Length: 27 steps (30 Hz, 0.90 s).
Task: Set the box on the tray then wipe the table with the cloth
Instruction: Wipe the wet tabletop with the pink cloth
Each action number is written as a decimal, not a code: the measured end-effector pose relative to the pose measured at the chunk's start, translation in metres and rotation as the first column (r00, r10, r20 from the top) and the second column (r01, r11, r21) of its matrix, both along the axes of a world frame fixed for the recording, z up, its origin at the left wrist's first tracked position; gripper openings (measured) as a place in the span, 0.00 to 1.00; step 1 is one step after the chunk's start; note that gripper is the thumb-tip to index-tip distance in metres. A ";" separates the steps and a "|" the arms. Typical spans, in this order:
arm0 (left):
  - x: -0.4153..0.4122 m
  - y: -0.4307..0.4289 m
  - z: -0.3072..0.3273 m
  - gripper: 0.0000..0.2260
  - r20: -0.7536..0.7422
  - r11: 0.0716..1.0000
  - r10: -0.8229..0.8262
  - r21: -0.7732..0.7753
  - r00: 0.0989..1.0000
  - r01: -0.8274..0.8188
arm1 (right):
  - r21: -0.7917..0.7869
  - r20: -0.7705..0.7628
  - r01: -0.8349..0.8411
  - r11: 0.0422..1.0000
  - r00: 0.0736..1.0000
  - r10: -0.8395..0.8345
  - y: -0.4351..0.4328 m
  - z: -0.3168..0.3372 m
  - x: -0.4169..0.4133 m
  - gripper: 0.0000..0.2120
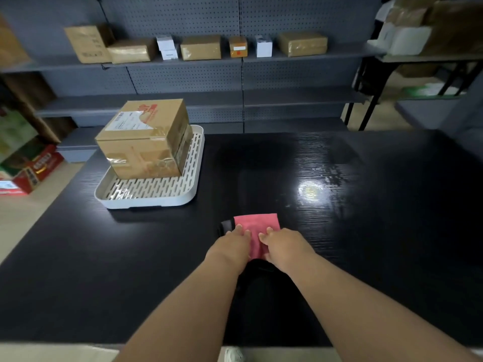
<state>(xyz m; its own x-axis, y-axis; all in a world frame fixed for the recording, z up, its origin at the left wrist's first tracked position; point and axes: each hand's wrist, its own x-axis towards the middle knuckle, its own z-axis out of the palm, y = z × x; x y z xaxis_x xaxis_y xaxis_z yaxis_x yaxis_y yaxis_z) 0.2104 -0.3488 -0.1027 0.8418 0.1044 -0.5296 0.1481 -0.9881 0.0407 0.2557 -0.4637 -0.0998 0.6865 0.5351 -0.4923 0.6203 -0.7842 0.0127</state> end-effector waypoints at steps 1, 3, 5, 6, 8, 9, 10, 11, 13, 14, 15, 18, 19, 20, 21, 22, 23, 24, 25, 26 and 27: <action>-0.006 -0.008 -0.002 0.29 -0.001 1.000 0.000 -0.002 1.000 0.000 | -0.001 0.004 -0.002 1.000 1.000 0.002 -0.008 0.001 -0.008 0.28; -0.015 -0.025 -0.006 0.30 0.003 1.000 -0.010 -0.012 1.000 0.010 | -0.001 0.006 0.013 1.000 1.000 -0.013 -0.027 0.003 -0.020 0.27; -0.020 -0.043 -0.008 0.31 0.003 0.999 -0.025 -0.024 1.000 0.025 | -0.002 0.009 0.028 1.000 1.000 -0.028 -0.046 0.007 -0.029 0.27; -0.021 -0.053 -0.009 0.31 0.001 0.999 -0.032 -0.030 0.999 0.032 | -0.001 0.006 0.035 0.999 0.999 -0.035 -0.055 0.009 -0.033 0.26; -0.022 -0.070 -0.009 0.31 -0.003 0.998 -0.054 -0.043 0.999 0.054 | -0.013 -0.003 0.059 0.998 0.998 -0.059 -0.073 0.012 -0.037 0.26; -0.022 -0.078 -0.009 0.30 -0.001 0.996 -0.066 -0.053 0.998 0.065 | -0.022 -0.006 0.070 0.997 0.997 -0.070 -0.082 0.012 -0.038 0.26; -0.021 -0.085 -0.009 0.28 0.003 0.995 -0.077 -0.062 0.997 0.077 | -0.023 -0.001 0.080 0.997 0.997 -0.080 -0.089 0.013 -0.039 0.25; -0.019 -0.092 -0.009 0.27 0.004 0.994 -0.088 -0.069 0.996 0.088 | -0.026 0.004 0.092 0.995 0.996 -0.092 -0.096 0.013 -0.039 0.24; -0.014 -0.102 -0.008 0.27 -0.008 0.992 -0.106 -0.075 0.994 0.106 | -0.041 -0.003 0.117 0.992 0.993 -0.117 -0.107 0.012 -0.036 0.24; -0.011 -0.106 -0.008 0.28 -0.018 0.991 -0.109 -0.078 0.994 0.107 | -0.052 -0.013 0.125 0.991 0.992 -0.126 -0.109 0.012 -0.035 0.24; -0.008 -0.108 -0.007 0.28 -0.032 0.991 -0.107 -0.082 0.994 0.104 | -0.062 -0.025 0.130 0.990 0.991 -0.131 -0.111 0.011 -0.032 0.25; 0.001 -0.108 -0.001 0.28 -0.064 0.990 -0.118 -0.089 0.991 0.113 | -0.082 -0.033 0.124 0.989 0.991 -0.127 -0.110 0.009 -0.024 0.26; 0.004 -0.107 0.001 0.29 -0.065 0.989 -0.126 -0.091 0.990 0.120 | -0.082 -0.024 0.123 0.989 0.992 -0.126 -0.109 0.008 -0.021 0.26; 0.008 -0.106 0.002 0.29 -0.063 0.988 -0.132 -0.092 0.989 0.126 | -0.078 -0.011 0.123 0.989 0.992 -0.124 -0.108 0.006 -0.018 0.26; 0.012 -0.105 0.002 0.29 -0.062 0.987 -0.136 -0.091 0.989 0.130 | -0.078 -0.001 0.124 0.989 0.992 -0.124 -0.107 0.005 -0.013 0.25; 0.017 -0.104 0.002 0.30 -0.060 0.987 -0.141 -0.088 0.988 0.135 | -0.080 0.004 0.126 0.989 0.992 -0.126 -0.106 0.004 -0.008 0.26; 0.022 -0.104 0.001 0.29 -0.056 0.987 -0.144 -0.083 0.988 0.139 | -0.084 0.005 0.129 0.988 0.992 -0.129 -0.105 0.003 -0.002 0.26; 0.028 -0.103 0.001 0.29 -0.052 0.987 -0.146 -0.078 0.988 0.142 | -0.087 0.004 0.130 0.988 0.992 -0.130 -0.104 0.003 0.005 0.26; 0.034 -0.103 0.000 0.28 -0.050 0.987 -0.145 -0.076 0.988 0.141 | -0.090 0.000 0.128 0.988 0.992 -0.129 -0.103 0.003 0.012 0.27; 0.041 -0.102 0.000 0.28 -0.049 0.988 -0.142 -0.074 0.989 0.139 | -0.094 -0.003 0.124 0.988 0.992 -0.125 -0.102 0.003 0.019 0.27; 0.048 -0.102 -0.001 0.28 -0.051 0.988 -0.138 -0.073 0.989 0.134 | -0.096 -0.002 0.121 0.988 0.993 -0.122 -0.101 0.003 0.026 0.27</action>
<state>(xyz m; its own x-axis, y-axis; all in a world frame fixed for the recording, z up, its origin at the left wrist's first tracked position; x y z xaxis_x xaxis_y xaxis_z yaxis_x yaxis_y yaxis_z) 0.2582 -0.4504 -0.1034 0.8148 -0.0477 -0.5778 0.0162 -0.9944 0.1049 0.2818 -0.5645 -0.0968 0.7391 0.3987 -0.5429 0.5212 -0.8491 0.0861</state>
